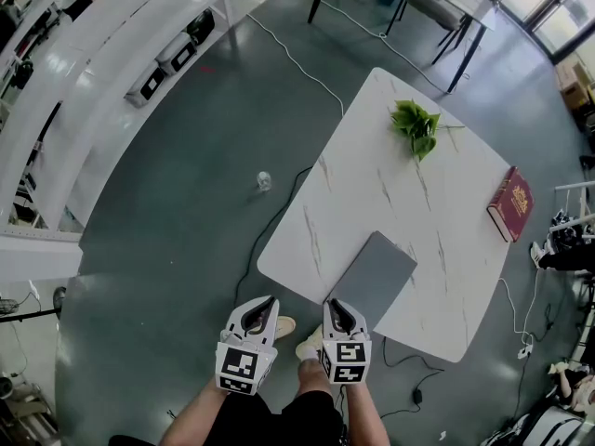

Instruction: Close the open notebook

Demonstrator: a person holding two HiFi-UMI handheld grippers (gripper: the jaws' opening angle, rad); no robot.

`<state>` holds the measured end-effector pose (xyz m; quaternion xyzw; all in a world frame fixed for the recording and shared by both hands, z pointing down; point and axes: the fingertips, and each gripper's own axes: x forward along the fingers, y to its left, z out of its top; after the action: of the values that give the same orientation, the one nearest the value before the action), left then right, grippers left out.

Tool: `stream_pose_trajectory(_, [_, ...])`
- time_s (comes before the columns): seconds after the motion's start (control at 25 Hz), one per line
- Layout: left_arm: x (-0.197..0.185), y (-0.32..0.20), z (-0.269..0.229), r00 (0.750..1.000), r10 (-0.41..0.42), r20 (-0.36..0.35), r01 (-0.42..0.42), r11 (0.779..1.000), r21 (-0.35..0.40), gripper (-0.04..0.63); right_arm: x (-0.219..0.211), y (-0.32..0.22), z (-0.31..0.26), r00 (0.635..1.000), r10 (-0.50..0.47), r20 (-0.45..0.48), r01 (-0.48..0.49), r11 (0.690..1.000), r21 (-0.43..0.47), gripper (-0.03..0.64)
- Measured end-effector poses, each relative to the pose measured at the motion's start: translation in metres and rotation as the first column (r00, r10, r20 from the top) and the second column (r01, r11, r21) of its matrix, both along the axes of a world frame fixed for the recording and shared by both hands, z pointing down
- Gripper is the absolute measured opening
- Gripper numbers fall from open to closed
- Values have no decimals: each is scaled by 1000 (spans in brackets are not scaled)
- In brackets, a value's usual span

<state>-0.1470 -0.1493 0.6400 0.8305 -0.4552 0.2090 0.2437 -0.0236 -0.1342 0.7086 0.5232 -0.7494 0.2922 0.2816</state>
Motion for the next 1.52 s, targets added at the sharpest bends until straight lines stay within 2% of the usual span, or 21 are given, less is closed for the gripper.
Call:
stream_pose_trajectory(0.16, [1, 0, -2, 1000, 1, 2, -1, 1000, 4, 25, -3, 1, -2, 1000, -10, 8, 9, 1000, 15, 84])
stream_pose_trajectory(0.24, [0, 1, -4, 1000, 3, 6, -3, 1000, 6, 25, -5, 2, -5, 1000, -9, 22, 8, 1000, 26, 161])
stream_pose_trajectory(0.36, [0, 1, -6, 1000, 7, 8, -7, 1000, 9, 25, -5, 1, -9, 1000, -5, 26, 4, 999, 39, 207])
stream_pose_trajectory(0.8, [3, 2, -23, 1000, 17, 3, -18, 999, 34, 25, -3, 0, -27, 1000, 0, 24, -1, 997, 72, 202])
stream_pose_trajectory(1.12, [16, 1, -57, 998, 65, 3, -65, 994, 85, 25, 14, -3, -67, 999, 52, 16, -54, 988, 147, 192])
stream_pose_trajectory(1.4, [47, 4, -105, 991, 135, -10, -132, 980, 150, 25, 51, 1, -123, 991, 137, 6, -135, 962, 238, 181])
stream_pose_trajectory(1.52, [60, 2, -131, 987, 158, -15, -152, 968, 201, 25, 68, 5, -150, 984, 181, 3, -174, 943, 284, 176])
